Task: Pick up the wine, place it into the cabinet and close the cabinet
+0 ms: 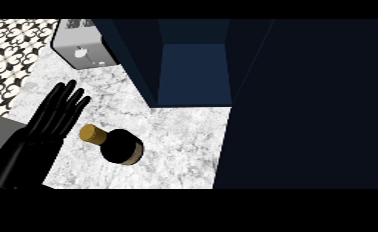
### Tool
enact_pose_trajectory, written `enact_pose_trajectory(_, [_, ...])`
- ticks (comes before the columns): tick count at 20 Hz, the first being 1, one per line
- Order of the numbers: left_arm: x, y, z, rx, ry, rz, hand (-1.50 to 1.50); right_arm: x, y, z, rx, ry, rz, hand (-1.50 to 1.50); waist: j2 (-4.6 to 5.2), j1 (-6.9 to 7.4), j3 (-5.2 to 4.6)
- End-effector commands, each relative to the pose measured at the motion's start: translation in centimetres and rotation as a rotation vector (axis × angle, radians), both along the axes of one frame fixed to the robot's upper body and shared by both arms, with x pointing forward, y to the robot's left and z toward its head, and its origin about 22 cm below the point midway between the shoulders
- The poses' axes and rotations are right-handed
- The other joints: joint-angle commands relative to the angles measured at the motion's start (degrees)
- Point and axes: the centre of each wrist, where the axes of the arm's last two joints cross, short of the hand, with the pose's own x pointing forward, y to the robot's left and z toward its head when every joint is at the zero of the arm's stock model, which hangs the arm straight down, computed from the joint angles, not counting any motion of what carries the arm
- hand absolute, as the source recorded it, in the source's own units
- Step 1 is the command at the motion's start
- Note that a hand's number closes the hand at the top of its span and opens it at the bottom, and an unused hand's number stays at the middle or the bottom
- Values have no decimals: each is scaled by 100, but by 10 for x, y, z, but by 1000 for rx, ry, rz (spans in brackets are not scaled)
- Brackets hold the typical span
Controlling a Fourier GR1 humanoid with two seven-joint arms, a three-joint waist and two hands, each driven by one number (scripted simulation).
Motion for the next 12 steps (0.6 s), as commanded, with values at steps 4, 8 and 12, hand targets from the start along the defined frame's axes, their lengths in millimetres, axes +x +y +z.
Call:
enact_pose_trajectory(4, [3, 24, -40, 21, 11, 35, -150, -30, -15, 22, -26, -123, -77, -150, 2, -11, -1])
enact_pose_trajectory(8, [-10, 23, -68, 45, 30, 39, -150, -38, -19, 25, -13, -112, -67, -150, -8, -6, 0])
enact_pose_trajectory(12, [2, 28, -76, 53, 49, 51, -150, -42, -20, 26, -16, -120, -62, -150, -6, -46, 4])
